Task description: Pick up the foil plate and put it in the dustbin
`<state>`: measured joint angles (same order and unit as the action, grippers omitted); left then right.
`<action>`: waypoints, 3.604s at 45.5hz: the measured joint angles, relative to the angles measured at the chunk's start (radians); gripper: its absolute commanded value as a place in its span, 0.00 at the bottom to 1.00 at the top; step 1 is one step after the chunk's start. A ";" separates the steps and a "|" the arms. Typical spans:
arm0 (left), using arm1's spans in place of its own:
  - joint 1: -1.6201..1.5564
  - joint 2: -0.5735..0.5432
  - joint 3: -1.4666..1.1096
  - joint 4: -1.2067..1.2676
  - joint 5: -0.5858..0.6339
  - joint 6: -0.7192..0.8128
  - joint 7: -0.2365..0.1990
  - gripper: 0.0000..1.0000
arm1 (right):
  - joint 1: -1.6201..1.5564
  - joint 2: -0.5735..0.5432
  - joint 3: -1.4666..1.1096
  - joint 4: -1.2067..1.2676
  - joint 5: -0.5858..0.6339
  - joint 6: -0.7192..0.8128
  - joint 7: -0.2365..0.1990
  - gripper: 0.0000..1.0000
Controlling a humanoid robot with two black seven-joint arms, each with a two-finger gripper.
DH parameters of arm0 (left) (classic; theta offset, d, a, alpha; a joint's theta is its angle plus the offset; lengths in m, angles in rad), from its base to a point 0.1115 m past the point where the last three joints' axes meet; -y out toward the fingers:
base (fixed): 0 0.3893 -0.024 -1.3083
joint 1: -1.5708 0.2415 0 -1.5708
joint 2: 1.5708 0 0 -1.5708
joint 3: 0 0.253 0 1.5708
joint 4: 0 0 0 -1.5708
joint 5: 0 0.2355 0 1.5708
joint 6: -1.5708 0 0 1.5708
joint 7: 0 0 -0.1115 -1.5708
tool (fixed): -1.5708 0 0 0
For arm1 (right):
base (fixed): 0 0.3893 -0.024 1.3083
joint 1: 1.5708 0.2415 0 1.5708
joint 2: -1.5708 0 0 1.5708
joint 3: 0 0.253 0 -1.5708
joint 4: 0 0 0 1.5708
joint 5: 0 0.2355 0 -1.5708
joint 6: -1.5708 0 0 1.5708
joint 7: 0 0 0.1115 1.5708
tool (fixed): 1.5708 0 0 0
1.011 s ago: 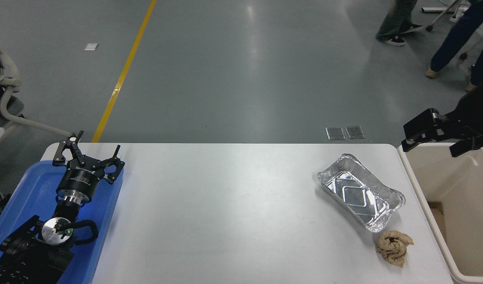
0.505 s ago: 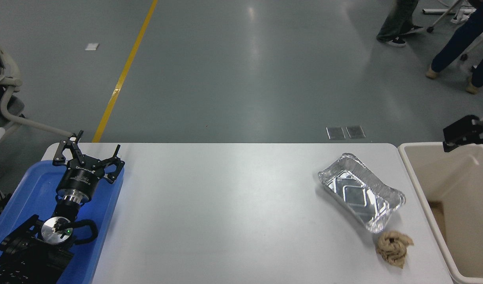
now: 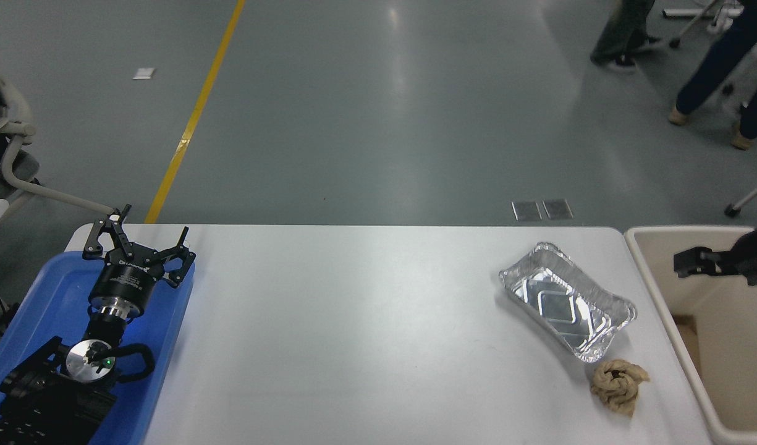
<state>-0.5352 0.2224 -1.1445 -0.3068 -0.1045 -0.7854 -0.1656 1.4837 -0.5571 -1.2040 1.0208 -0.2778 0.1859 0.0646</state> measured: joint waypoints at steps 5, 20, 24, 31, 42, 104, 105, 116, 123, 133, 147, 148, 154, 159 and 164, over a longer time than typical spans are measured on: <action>0.000 0.000 0.000 0.000 0.000 0.000 0.000 0.99 | -0.082 0.026 0.066 -0.039 0.049 -0.028 -0.016 1.00; 0.000 0.000 0.000 0.000 0.000 0.000 0.000 0.99 | -0.236 0.091 0.197 -0.117 0.106 -0.082 -0.045 1.00; 0.000 0.000 0.000 0.000 0.000 0.000 0.000 0.99 | -0.257 0.102 0.216 -0.127 0.112 -0.088 -0.051 1.00; 0.000 0.000 0.001 0.000 0.000 0.000 0.000 0.99 | -0.289 0.123 0.247 -0.141 0.118 -0.093 -0.057 0.75; 0.000 0.000 0.001 0.000 0.000 0.000 0.000 0.99 | -0.326 0.149 0.276 -0.161 0.125 -0.108 -0.060 0.34; 0.000 0.001 0.005 -0.001 0.000 0.000 0.002 0.99 | 0.572 0.047 -0.141 0.379 0.115 -0.005 -0.052 0.00; 0.000 0.001 0.005 -0.001 0.000 0.000 0.002 0.99 | 0.604 0.046 -0.148 0.389 0.111 0.009 -0.052 0.00; 0.000 0.002 0.005 -0.001 0.000 0.000 0.001 0.99 | 0.906 0.033 -0.208 0.454 0.061 0.187 -0.051 0.00; 0.001 0.003 0.004 -0.001 0.000 0.000 0.001 0.99 | 0.994 0.029 -0.238 0.469 0.046 0.246 -0.051 0.00; 0.001 0.004 0.003 -0.001 0.000 0.000 0.001 0.99 | 1.045 0.007 -0.293 0.461 0.015 0.282 -0.054 0.00; 0.001 0.003 0.004 -0.001 0.000 0.000 0.001 0.99 | 0.914 -0.223 -0.330 0.240 -0.153 0.282 -0.053 0.00; 0.001 0.003 0.004 -0.001 0.000 0.000 0.001 0.99 | 0.885 -0.251 -0.321 0.208 -0.163 0.277 -0.052 0.00; 0.001 0.003 0.004 -0.001 0.000 0.000 0.001 0.99 | 0.711 -0.377 -0.243 0.054 -0.191 0.235 -0.052 0.00; 0.001 0.003 0.004 -0.001 0.000 0.000 0.001 0.99 | 0.470 -0.445 -0.115 -0.074 -0.182 0.151 -0.055 0.00; 0.001 0.003 0.004 -0.001 0.000 0.000 0.001 0.99 | 0.208 -0.468 0.035 -0.172 -0.125 0.062 -0.065 0.00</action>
<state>-0.5345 0.2251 -1.1403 -0.3082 -0.1044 -0.7854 -0.1642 1.6916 -1.0253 -1.1686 0.8489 -0.4028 0.2475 -0.0001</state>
